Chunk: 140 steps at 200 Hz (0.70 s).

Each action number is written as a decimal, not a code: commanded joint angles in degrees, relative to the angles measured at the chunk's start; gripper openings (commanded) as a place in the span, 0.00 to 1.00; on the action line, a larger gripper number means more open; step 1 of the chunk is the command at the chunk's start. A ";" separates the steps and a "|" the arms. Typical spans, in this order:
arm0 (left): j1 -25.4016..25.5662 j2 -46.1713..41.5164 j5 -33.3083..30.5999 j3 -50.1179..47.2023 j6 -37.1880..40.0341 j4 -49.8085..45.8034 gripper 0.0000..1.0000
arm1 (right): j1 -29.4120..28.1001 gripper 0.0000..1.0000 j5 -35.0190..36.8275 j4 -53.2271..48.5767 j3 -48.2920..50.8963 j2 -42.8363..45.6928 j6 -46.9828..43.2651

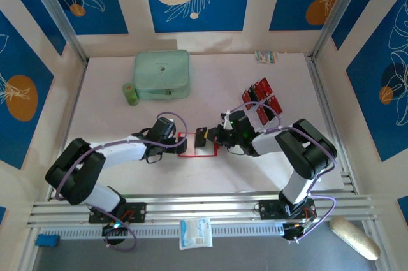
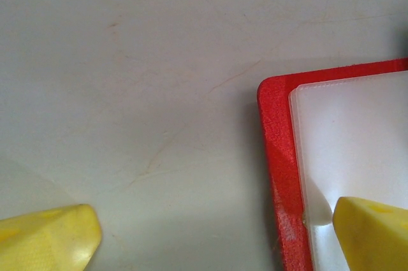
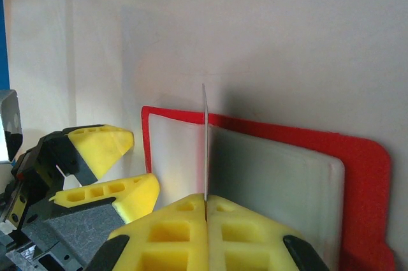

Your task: Put the credit cards into the card holder

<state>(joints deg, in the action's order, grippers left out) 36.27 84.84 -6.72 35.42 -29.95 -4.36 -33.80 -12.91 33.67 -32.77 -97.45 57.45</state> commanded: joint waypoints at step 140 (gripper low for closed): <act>-0.43 3.62 1.27 -2.72 -1.16 -2.06 0.99 | -0.89 0.00 -1.35 3.86 2.16 -1.11 2.29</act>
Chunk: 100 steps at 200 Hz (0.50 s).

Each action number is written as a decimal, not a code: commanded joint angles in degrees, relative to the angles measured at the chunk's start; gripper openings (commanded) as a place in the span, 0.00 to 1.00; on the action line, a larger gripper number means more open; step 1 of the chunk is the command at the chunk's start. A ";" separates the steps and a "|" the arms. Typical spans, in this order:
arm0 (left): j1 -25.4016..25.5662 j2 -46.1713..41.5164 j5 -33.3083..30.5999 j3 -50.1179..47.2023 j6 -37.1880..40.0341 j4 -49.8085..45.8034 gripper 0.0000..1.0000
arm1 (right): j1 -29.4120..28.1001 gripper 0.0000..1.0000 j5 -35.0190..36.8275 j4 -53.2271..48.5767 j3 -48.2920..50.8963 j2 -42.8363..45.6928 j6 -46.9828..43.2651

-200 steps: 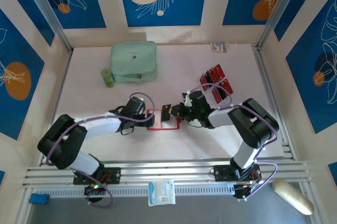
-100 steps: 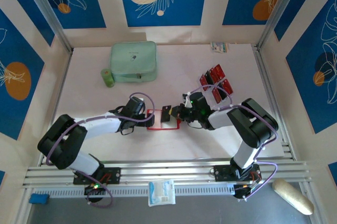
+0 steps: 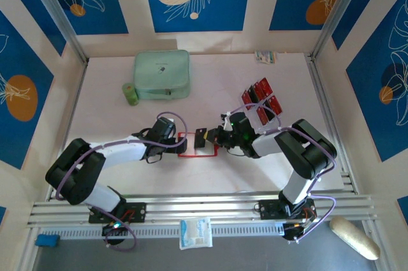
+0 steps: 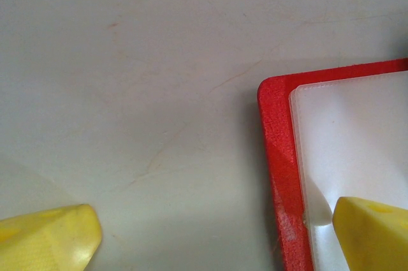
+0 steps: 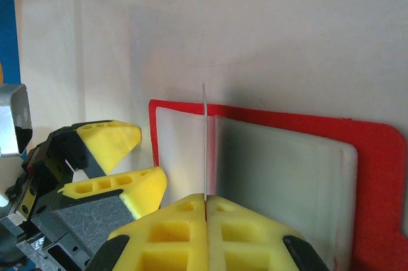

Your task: Put the credit cards into the card holder

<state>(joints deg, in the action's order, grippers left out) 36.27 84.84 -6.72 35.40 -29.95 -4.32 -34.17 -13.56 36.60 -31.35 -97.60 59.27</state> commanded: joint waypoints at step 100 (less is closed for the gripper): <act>-0.48 3.71 1.46 -2.88 -1.06 -1.84 0.99 | -0.98 0.00 -1.42 2.98 1.99 -2.51 1.60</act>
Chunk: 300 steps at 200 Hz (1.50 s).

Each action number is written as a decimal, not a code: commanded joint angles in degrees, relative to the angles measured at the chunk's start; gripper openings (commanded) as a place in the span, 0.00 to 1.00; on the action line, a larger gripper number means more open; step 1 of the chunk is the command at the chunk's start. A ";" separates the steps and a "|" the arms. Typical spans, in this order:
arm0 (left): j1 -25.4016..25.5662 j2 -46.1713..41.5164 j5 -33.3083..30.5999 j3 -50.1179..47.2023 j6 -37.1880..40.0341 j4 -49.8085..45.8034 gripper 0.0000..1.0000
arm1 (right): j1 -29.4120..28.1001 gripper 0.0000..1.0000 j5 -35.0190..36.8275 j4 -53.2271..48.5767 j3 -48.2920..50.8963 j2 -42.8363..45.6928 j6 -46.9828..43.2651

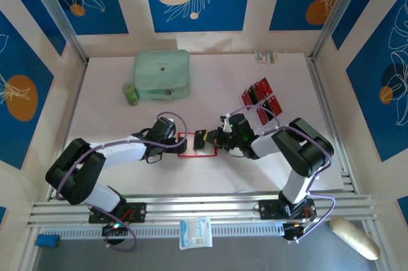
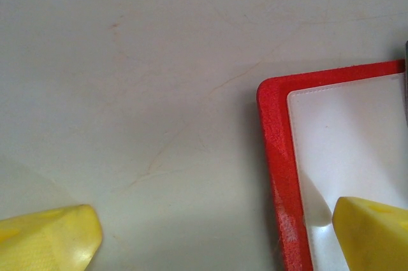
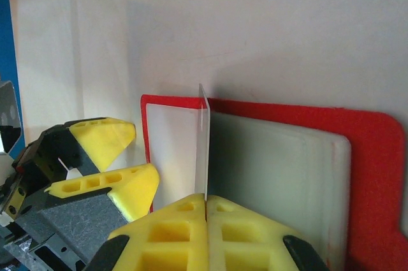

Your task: Put the credit cards into the card holder

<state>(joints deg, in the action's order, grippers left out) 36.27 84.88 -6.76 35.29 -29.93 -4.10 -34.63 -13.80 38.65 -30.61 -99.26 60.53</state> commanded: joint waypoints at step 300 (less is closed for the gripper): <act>-0.50 4.32 1.49 -3.02 -1.01 -1.35 0.99 | -1.76 0.00 -3.39 -1.23 1.20 -2.87 1.65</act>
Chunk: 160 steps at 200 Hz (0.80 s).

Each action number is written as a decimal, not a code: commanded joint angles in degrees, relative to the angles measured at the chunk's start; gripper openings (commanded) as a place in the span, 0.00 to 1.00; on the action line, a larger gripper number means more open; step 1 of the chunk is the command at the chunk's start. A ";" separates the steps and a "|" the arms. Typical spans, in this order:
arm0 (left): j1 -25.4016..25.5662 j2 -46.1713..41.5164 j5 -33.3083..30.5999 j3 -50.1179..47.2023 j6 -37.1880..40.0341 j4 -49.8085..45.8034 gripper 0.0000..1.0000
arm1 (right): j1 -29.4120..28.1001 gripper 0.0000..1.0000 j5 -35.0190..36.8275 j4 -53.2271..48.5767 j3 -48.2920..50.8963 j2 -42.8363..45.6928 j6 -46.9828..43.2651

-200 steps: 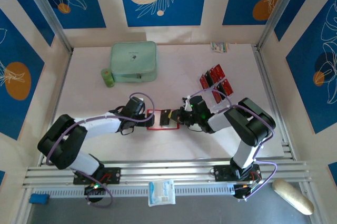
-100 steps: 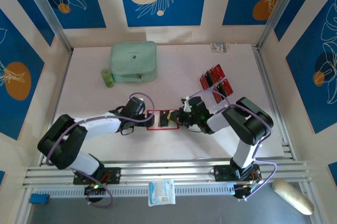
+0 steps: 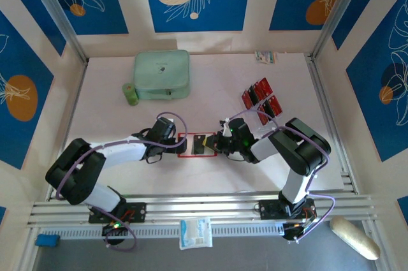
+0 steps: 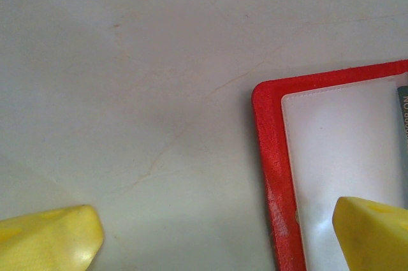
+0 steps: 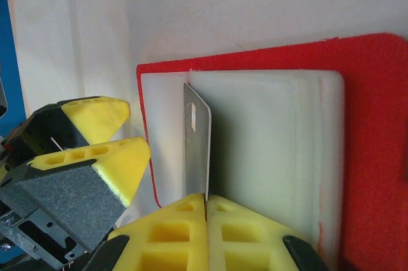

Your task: Put the credit cards into the card holder

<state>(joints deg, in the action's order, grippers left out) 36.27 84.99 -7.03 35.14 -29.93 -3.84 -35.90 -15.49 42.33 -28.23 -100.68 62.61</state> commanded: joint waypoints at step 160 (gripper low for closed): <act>-0.49 5.09 2.72 -3.48 -1.77 0.84 0.99 | -0.27 0.34 2.78 -43.89 -16.13 8.29 -19.51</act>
<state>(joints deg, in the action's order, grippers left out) 36.27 85.56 -7.20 34.76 -30.15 -2.94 -35.99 -15.66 10.76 -40.14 -93.78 49.89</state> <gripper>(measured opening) 0.990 0.414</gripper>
